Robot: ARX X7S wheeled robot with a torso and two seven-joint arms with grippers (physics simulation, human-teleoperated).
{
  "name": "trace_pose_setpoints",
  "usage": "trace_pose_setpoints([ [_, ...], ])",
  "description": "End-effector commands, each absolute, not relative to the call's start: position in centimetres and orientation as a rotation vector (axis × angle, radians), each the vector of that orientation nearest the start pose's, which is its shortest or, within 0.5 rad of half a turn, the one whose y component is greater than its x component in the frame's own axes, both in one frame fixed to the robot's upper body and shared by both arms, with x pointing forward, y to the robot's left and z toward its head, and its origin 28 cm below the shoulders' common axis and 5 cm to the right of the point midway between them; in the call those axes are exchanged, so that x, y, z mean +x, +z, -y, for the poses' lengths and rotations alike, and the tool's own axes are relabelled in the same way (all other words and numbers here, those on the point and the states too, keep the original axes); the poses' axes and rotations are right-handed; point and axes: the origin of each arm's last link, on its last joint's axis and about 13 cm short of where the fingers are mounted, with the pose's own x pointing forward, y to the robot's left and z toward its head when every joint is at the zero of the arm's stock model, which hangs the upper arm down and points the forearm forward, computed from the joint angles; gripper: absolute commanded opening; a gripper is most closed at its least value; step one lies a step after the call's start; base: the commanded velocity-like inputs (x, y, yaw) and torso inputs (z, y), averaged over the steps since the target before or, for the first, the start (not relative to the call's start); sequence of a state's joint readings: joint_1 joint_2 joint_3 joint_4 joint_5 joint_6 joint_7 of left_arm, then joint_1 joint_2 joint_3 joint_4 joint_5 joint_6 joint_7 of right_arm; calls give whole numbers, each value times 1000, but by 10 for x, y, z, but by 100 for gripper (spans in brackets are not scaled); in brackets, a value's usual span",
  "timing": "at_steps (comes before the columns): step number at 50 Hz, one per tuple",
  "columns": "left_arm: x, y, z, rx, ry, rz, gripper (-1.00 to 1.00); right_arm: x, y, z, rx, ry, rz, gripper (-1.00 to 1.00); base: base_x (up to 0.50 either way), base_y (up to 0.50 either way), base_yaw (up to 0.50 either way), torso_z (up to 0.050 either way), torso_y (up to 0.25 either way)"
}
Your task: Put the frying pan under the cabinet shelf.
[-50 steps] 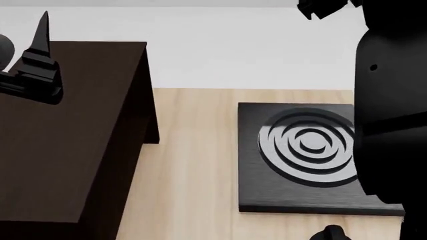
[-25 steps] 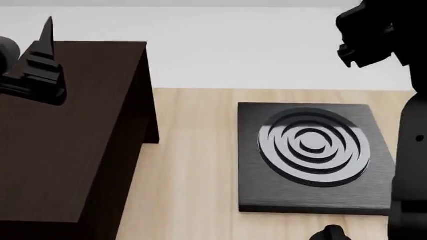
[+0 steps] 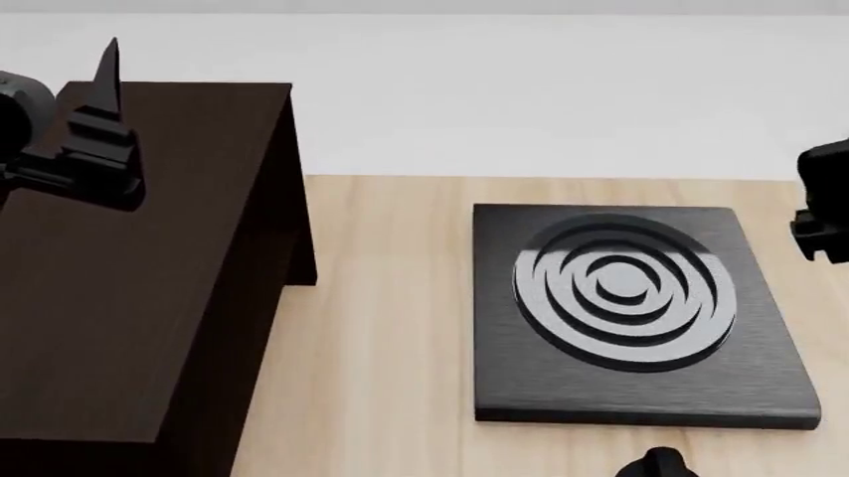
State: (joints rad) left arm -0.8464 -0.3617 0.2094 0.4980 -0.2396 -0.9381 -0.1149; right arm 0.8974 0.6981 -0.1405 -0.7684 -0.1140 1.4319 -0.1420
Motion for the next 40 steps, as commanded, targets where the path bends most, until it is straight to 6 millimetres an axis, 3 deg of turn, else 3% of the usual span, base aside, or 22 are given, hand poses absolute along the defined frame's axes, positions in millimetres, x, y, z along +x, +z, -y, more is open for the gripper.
trace_pose_setpoints([
  [1, 290, 262, -232, 285, -56, 340, 100, 191, 286, 225, -574, -449, 121, 100, 0, 0, 0, 0, 0],
  [12, 292, 260, -230, 285, -63, 335, 100, 166, 270, 236, -529, -519, 85, 100, 0, 0, 0, 0, 0],
  [40, 294, 255, -231, 286, -65, 326, 100, 156, 242, 257, -481, -592, -39, 100, 0, 0, 0, 0, 0],
])
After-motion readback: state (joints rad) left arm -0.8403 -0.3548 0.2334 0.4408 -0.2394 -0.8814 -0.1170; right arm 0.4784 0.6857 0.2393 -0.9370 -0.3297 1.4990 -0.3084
